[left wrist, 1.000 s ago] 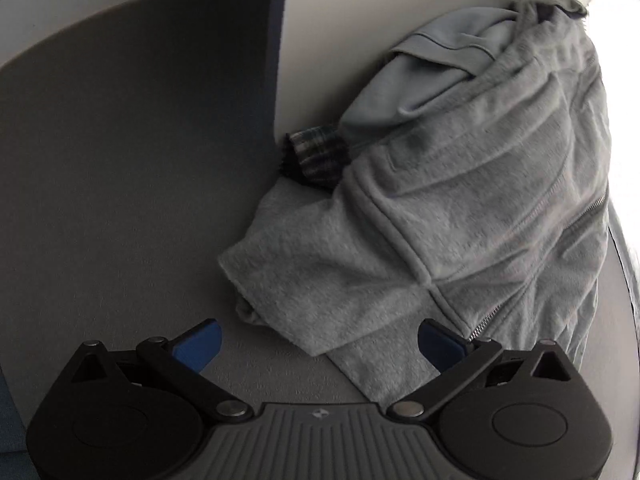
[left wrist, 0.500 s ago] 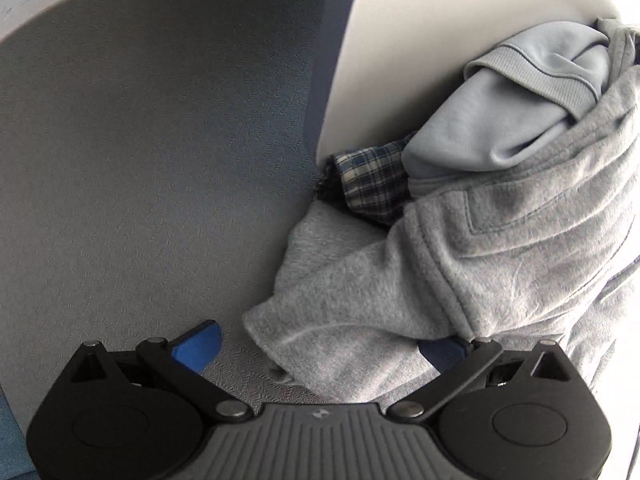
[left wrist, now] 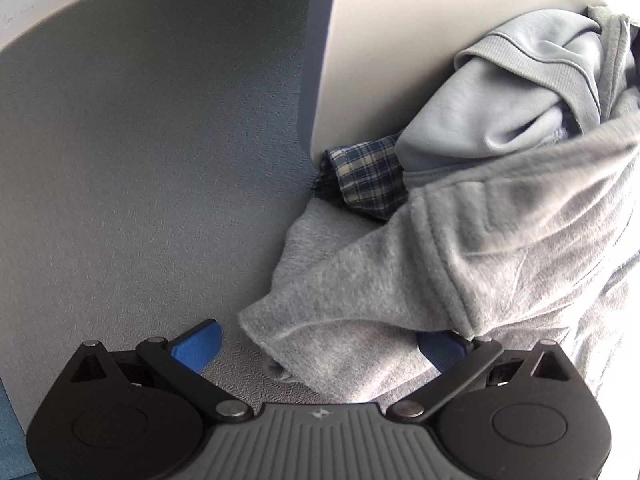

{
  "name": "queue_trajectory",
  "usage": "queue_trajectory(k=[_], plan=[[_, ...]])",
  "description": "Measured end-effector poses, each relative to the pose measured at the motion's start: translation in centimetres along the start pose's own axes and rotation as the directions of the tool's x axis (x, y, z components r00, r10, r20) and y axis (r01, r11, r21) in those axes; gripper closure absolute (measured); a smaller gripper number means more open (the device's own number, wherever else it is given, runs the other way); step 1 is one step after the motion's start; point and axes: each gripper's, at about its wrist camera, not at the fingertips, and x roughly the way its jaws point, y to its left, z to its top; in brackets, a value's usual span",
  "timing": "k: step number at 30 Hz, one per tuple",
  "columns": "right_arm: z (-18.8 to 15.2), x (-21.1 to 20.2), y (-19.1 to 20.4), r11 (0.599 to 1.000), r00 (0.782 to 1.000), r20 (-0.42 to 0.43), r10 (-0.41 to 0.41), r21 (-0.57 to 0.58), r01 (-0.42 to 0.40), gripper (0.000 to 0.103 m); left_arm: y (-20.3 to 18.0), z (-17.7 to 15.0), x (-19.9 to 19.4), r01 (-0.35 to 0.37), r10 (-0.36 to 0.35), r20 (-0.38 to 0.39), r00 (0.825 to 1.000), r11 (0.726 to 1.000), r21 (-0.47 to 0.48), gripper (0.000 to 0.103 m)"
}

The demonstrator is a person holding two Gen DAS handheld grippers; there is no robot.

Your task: Fold clothes

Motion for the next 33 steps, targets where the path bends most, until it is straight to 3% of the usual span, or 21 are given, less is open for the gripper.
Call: queue_trajectory(k=[3, 7, 9, 11, 18, 21, 25, 27, 29, 33], plan=[[0.0, -0.1, 0.2, 0.999, 0.999, 0.019, 0.034, -0.035, -0.034, 0.068, -0.5, 0.0, -0.2, -0.015, 0.015, 0.015, 1.000, 1.000, 0.007, 0.000], [0.8, 2.1, 2.0, 0.986, 0.999, -0.027, 0.020, -0.166, -0.024, 0.064, -1.0, 0.2, -0.4, -0.020, 0.020, 0.019, 1.000, 1.000, 0.007, 0.000], [0.9, 2.7, 2.1, 0.981, 0.998, -0.041, 0.037, -0.191, -0.044, 0.071, -1.2, 0.5, -0.5, -0.023, 0.023, 0.014, 1.000, 1.000, 0.007, 0.000], [0.8, 2.6, 1.9, 0.979, 0.998, -0.043, 0.044, -0.197, -0.051, 0.087, -1.4, 1.0, -0.5, -0.025, 0.025, 0.003, 1.000, 1.000, 0.004, 0.000], [-1.3, -2.6, -1.2, 0.970, 0.992, 0.066, -0.108, -0.213, 0.119, 0.096, -1.9, 0.9, -1.7, 0.016, -0.016, 0.005, 1.000, 1.000, 0.004, 0.000], [-2.8, -6.4, -4.1, 0.941, 0.960, 0.146, -0.239, -0.207, 0.266, 0.097, -2.6, -1.0, -3.3, 0.074, -0.073, -0.023, 0.997, 0.997, 0.016, 0.000], [-5.3, -12.3, -10.2, 0.907, 0.907, 0.173, -0.384, -0.113, 0.406, 0.098, -5.1, -4.4, -6.9, 0.095, -0.101, 0.034, 0.994, 0.984, 0.150, 0.000], [-7.5, -15.4, -13.5, 0.890, 0.886, 0.153, -0.438, -0.068, 0.451, 0.098, -1.9, -4.7, -6.7, 0.094, -0.107, 0.053, 0.993, 0.972, 0.216, 0.000], [-10.9, -19.2, -16.9, 0.856, 0.853, 0.126, -0.507, -0.045, 0.515, 0.098, -1.8, -5.4, -7.5, 0.109, -0.129, 0.056, 0.990, 0.957, 0.270, 0.000], [-18.0, -26.9, -22.6, 0.795, 0.796, 0.046, -0.604, -0.026, 0.605, 0.098, -3.7, -12.1, -5.8, 0.128, -0.159, 0.060, 0.985, 0.927, 0.353, 0.000]])
